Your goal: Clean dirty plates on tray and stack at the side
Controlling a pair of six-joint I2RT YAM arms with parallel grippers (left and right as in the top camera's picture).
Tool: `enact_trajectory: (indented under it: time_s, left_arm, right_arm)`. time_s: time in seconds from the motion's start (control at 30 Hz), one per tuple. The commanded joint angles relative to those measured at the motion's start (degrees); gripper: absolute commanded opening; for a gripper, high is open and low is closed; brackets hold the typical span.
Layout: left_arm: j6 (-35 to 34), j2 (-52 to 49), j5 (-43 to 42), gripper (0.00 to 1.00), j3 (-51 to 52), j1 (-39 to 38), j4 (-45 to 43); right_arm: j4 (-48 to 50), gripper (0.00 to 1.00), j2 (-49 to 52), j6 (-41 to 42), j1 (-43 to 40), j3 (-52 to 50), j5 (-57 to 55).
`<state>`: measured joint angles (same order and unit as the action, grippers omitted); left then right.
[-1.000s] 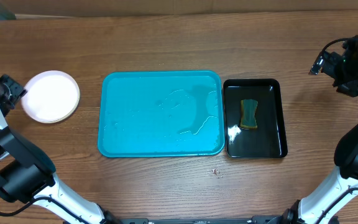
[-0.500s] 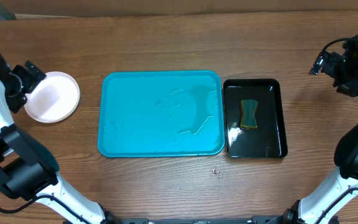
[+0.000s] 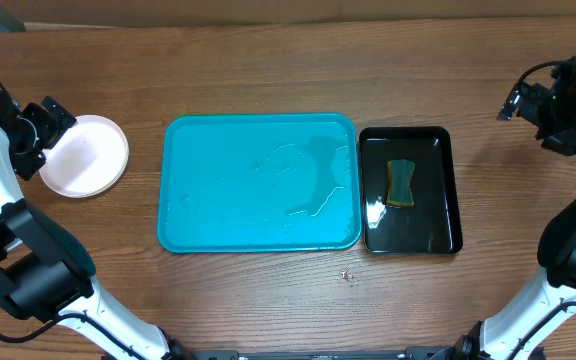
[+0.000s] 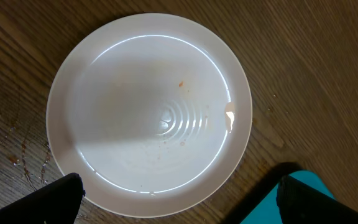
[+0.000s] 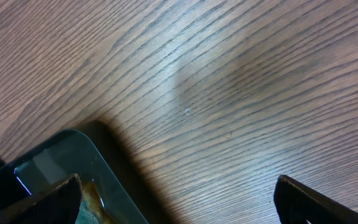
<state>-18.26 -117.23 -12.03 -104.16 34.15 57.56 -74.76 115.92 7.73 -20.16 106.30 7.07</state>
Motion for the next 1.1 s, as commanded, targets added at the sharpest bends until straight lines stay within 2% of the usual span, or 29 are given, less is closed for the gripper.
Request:
enact_trajectory:
  time_s: [0.0,0.2,0.43,0.67,1.07]
  left_arm:
    - [0.24,0.22,-1.09,1.00,0.42,0.22,0.00]
    - [0.24,0.22,-1.09,1.00,0.42,0.22,0.00]
    - [0.24,0.22,-1.09,1.00,0.42,0.22,0.00]
    - [0.24,0.22,-1.09,1.00,0.42,0.22,0.00]
    - [0.24,0.22,-1.07,1.00,0.42,0.22,0.00]
  right_arm:
    - [0.09,1.00,-1.03,0.13,0.07,0.59,0.00]
    - [0.09,1.00,-3.98,0.13,1.05,0.57,0.02]
    - [0.09,1.00,-16.09,0.13,3.78,0.57,0.02]
    - [0.07,1.00,-36.59,0.13,7.67,0.57,0.02]
    - [-2.08,1.00,-74.36,-0.96,22.08,0.57,-2.49]
